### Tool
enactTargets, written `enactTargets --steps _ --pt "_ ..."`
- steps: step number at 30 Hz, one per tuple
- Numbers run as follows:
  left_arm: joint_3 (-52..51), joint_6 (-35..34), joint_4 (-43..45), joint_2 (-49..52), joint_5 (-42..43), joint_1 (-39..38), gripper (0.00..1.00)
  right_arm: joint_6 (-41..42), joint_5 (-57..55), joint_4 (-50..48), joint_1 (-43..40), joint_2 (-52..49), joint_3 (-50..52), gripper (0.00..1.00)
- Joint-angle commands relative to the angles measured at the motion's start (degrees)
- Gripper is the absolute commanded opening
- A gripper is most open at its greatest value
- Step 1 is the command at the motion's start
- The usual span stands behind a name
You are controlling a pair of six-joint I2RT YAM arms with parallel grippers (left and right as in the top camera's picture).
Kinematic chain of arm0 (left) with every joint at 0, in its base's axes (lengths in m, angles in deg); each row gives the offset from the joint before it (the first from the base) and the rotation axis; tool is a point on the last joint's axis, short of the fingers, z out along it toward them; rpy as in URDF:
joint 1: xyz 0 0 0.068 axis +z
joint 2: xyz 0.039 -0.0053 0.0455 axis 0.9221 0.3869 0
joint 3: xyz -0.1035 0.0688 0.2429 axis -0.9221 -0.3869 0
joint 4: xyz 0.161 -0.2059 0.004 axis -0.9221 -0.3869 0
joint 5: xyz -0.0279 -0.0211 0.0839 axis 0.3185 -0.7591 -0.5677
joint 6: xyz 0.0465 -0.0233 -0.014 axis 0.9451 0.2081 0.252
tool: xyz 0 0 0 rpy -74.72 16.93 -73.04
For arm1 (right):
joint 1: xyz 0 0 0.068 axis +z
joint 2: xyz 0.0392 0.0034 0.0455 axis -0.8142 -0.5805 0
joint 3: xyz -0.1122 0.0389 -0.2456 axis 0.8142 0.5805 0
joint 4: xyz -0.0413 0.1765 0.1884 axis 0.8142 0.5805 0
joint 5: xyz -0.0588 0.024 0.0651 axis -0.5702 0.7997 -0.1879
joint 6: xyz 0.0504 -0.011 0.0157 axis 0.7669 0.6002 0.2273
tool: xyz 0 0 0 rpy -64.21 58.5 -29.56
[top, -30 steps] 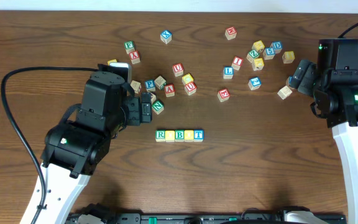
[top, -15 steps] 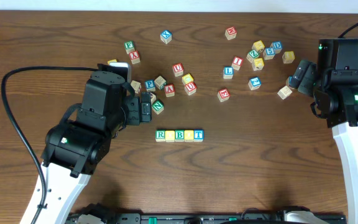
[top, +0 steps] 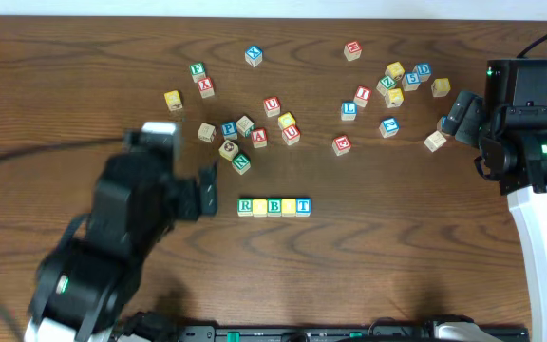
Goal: Spell out ROBOT
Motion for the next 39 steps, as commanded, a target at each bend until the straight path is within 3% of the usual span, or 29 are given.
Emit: enactTargets --steps 1,7,11,17,28,32,39 --pt "-7.56 -0.94 1.66 -9.31 -0.09 0.09 0.99 -0.48 -0.81 -0.02 -0.17 0.13 -0.85 0.99" --pt "-23.23 -6.95 15.5 -25.86 0.52 5.33 0.99 -0.5 -0.81 -0.02 -0.17 0.13 -0.85 0.99" --pt "-34.1 -7.34 29.42 -35.12 7.26 13.09 0.99 -0.48 -0.81 -0.02 -0.17 0.13 -0.85 0.99" --pt "-43.17 -6.97 45.24 -41.64 8.59 19.82 0.99 -0.48 -0.81 -0.02 -0.17 0.13 -0.85 0.99" --pt "-58.82 -3.23 65.96 -48.37 8.57 26.27 0.99 -0.48 -0.81 -0.02 -0.17 0.13 -0.85 0.99" --pt "-62.75 -3.21 67.21 -48.37 8.31 26.27 0.99 -0.5 -0.81 -0.02 -0.17 0.13 -0.85 0.99" --pt "-62.66 -3.21 52.74 -48.37 5.35 26.43 0.99 -0.5 -0.81 -0.02 -0.17 0.13 -0.85 0.99"
